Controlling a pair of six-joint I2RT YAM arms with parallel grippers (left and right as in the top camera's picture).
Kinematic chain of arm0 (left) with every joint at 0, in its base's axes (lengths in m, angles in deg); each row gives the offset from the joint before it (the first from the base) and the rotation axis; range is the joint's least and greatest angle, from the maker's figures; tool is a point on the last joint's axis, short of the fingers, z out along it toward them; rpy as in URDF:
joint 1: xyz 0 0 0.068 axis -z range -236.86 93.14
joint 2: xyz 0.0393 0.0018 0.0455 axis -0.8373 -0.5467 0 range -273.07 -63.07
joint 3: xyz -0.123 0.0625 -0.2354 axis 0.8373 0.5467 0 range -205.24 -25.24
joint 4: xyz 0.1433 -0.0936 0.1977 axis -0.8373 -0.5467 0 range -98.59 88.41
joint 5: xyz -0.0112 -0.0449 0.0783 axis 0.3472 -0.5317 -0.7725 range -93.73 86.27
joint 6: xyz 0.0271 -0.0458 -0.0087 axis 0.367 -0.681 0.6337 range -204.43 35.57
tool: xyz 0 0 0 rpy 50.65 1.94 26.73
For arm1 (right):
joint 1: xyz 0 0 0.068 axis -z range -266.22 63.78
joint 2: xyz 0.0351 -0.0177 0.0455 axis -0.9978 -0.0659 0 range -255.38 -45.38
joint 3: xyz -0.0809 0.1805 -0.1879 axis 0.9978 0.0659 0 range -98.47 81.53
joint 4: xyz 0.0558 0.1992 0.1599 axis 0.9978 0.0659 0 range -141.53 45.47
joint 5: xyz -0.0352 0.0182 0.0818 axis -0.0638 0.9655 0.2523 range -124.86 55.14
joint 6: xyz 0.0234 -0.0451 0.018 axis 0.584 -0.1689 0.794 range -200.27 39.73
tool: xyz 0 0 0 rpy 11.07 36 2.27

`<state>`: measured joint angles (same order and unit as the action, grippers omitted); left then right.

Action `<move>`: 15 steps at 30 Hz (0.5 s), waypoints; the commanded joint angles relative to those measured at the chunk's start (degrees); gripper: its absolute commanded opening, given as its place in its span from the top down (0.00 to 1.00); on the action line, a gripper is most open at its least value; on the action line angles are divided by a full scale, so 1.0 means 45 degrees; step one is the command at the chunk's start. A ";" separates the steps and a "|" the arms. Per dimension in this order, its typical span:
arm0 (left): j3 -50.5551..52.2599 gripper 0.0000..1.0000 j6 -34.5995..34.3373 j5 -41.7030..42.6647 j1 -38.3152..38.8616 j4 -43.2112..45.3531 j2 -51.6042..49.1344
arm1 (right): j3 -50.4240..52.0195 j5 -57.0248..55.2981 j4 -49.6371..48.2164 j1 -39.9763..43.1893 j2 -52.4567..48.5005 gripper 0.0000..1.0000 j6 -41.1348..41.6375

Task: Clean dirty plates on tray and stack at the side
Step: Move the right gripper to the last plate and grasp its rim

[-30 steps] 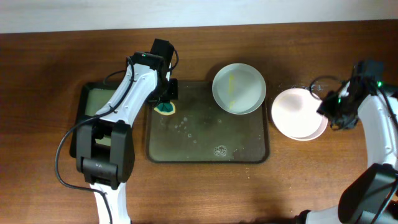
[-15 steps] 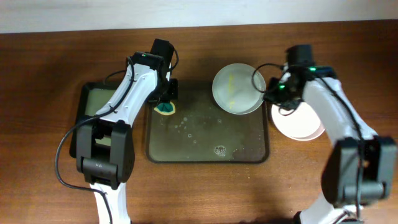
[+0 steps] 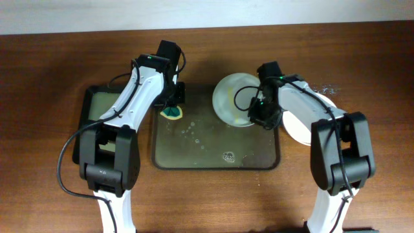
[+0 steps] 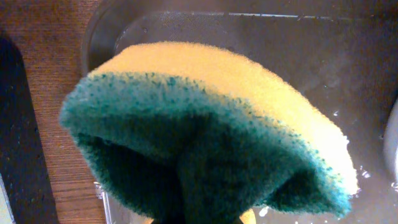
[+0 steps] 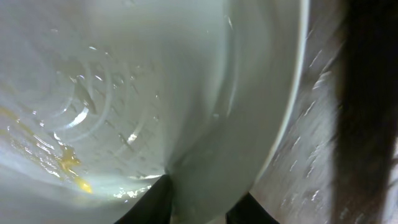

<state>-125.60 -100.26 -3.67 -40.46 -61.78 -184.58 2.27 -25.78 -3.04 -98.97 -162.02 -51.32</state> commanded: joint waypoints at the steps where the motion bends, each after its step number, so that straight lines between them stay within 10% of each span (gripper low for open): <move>1: -0.0160 1.00 0.0209 0.0039 -0.0073 0.0019 0.0000 | -0.0092 -0.0063 0.0952 -0.0957 -0.0160 0.71 0.0112; 15: -0.0160 1.00 0.0209 0.0039 -0.0073 0.0005 0.0000 | -0.0131 0.1928 0.2710 -0.1817 0.0272 0.67 -0.1127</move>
<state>-125.60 -100.26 -3.69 -40.46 -61.80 -184.58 2.24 -18.78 8.74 -107.21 -162.02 -53.40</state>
